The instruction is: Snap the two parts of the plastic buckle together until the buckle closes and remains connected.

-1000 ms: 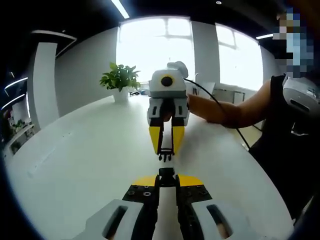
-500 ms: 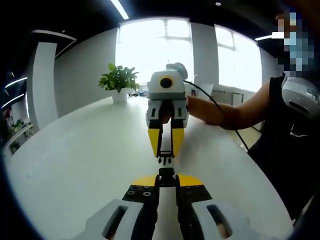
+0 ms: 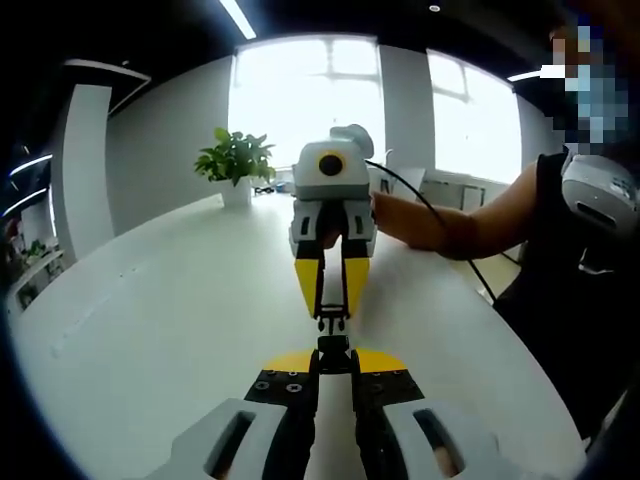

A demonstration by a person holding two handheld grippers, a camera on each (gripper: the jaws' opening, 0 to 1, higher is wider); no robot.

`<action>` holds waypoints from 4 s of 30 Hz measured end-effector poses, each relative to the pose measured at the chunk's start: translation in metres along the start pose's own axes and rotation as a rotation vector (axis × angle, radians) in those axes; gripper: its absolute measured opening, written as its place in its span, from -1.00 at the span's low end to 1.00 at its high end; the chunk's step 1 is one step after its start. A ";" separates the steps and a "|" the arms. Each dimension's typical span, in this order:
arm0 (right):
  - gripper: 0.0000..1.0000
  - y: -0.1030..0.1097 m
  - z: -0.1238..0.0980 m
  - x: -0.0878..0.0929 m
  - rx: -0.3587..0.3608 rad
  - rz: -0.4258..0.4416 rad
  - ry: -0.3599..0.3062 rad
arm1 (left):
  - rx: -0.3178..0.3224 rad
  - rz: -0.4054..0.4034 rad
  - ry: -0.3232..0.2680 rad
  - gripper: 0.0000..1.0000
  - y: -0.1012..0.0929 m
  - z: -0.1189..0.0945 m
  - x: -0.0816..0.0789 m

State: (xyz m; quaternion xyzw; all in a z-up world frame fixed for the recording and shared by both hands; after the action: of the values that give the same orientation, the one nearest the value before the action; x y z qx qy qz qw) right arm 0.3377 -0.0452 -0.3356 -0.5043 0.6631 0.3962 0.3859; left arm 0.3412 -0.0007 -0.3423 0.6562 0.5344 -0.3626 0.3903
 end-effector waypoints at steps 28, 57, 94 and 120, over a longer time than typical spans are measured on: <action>-0.78 0.007 0.001 -0.005 -0.022 -0.013 -0.019 | 0.009 0.019 -0.032 -0.79 -0.004 -0.001 -0.006; -0.79 0.010 0.003 -0.008 -0.032 -0.034 -0.024 | 0.027 0.017 -0.041 -0.79 -0.008 0.001 -0.009; -0.82 0.005 0.008 -0.004 0.000 -0.073 -0.008 | 0.000 0.030 -0.025 -0.83 -0.001 0.008 -0.004; -0.83 0.005 0.012 -0.005 -0.004 -0.082 -0.008 | 0.008 0.034 -0.030 -0.83 0.000 0.009 -0.004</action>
State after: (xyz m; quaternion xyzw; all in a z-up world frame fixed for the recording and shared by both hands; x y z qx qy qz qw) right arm 0.3351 -0.0319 -0.3351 -0.5302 0.6396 0.3834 0.4035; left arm 0.3401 -0.0099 -0.3426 0.6613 0.5156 -0.3679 0.4019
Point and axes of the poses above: the point that each gripper's makers call its tool centre point, and the gripper's own axes: z roughly forward along the fingers, y roughly to its left, x roughly out of its underside, the point moved 1 cm from there along -z, roughly backward along the fingers, and after that the axes turned 10 degrees about z, right-handed, at the moved point
